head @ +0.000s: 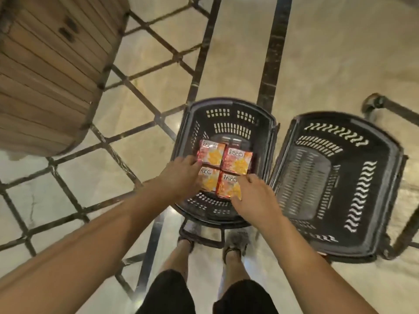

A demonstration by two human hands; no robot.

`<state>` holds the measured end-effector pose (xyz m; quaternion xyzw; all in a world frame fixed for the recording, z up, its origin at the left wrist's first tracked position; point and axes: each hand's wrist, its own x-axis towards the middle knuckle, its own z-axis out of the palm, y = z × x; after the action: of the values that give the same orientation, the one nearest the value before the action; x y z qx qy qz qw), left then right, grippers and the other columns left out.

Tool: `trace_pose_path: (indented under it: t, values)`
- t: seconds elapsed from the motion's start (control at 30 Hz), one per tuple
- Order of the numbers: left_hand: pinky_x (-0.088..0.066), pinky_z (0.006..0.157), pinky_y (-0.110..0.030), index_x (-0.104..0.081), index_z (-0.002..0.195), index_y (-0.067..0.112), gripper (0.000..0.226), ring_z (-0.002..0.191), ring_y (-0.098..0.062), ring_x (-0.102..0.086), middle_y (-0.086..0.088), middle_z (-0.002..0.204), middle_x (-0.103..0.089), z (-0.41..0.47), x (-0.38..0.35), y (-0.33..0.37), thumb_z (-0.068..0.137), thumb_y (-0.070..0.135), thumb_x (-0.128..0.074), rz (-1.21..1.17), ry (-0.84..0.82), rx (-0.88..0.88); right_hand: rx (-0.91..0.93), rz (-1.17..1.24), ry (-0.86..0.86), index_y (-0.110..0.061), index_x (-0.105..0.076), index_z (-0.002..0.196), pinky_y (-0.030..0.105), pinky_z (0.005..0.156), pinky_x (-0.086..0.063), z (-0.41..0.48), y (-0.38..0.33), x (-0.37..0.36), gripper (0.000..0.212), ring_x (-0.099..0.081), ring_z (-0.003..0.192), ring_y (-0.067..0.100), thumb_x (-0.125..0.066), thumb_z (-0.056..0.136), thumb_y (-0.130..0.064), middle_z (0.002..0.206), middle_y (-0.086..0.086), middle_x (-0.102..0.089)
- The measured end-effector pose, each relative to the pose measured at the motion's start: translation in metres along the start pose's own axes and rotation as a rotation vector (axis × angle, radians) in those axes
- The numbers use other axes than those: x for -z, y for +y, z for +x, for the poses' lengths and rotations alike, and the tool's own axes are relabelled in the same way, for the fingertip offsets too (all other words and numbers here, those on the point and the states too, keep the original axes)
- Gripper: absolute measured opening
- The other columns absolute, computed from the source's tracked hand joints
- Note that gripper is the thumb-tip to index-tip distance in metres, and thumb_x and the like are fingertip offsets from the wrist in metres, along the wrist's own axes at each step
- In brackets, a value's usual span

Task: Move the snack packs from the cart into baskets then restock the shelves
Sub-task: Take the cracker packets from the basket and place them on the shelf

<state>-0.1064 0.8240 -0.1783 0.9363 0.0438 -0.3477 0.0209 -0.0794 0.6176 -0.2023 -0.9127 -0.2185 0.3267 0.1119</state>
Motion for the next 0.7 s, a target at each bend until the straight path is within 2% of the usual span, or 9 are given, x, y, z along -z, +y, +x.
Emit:
trace_pose_path:
  t: [0.1,0.27,0.43,0.7]
  values:
    - [-0.046,0.106,-0.048,-0.048,0.142,0.018,0.052,0.133,-0.032,-0.045,-0.010,0.145,-0.046,0.042,-0.034,-0.009,0.095,0.040,-0.056,-0.017,-0.036,-0.015,-0.042,0.037,-0.052,-0.021,-0.051,0.134,0.043,0.093,-0.048,0.033,0.016,-0.033,0.042,-0.057,0.113,0.032,-0.058,0.094,-0.033,0.124,0.009,-0.054]
    - [-0.045,0.108,-0.051,-0.044,0.145,0.016,0.059,0.134,-0.034,-0.045,-0.012,0.146,-0.044,0.098,-0.089,-0.024,0.094,0.040,-0.060,-0.066,-0.108,-0.005,-0.109,0.045,-0.192,-0.021,-0.037,0.151,0.043,0.101,-0.043,0.085,0.025,-0.083,0.056,-0.049,0.126,0.033,-0.053,0.098,-0.035,0.139,0.012,-0.046]
    - [-0.042,0.111,-0.048,-0.041,0.150,0.015,0.064,0.138,-0.033,-0.039,-0.011,0.152,-0.038,0.141,-0.139,-0.034,0.095,0.040,-0.062,-0.115,-0.192,0.037,-0.217,0.104,-0.284,-0.021,-0.041,0.148,0.043,0.103,-0.043,0.126,0.027,-0.126,0.054,-0.046,0.128,0.032,-0.056,0.096,-0.030,0.138,0.010,-0.045]
    - [-0.044,0.107,-0.048,-0.046,0.144,0.014,0.056,0.135,-0.033,-0.043,-0.013,0.150,-0.039,0.204,-0.201,-0.045,0.095,0.035,-0.064,-0.180,-0.190,0.094,-0.305,0.112,-0.322,-0.021,-0.039,0.149,0.044,0.103,-0.041,0.182,0.041,-0.190,0.055,-0.044,0.128,0.032,-0.057,0.097,-0.027,0.140,0.011,-0.041]
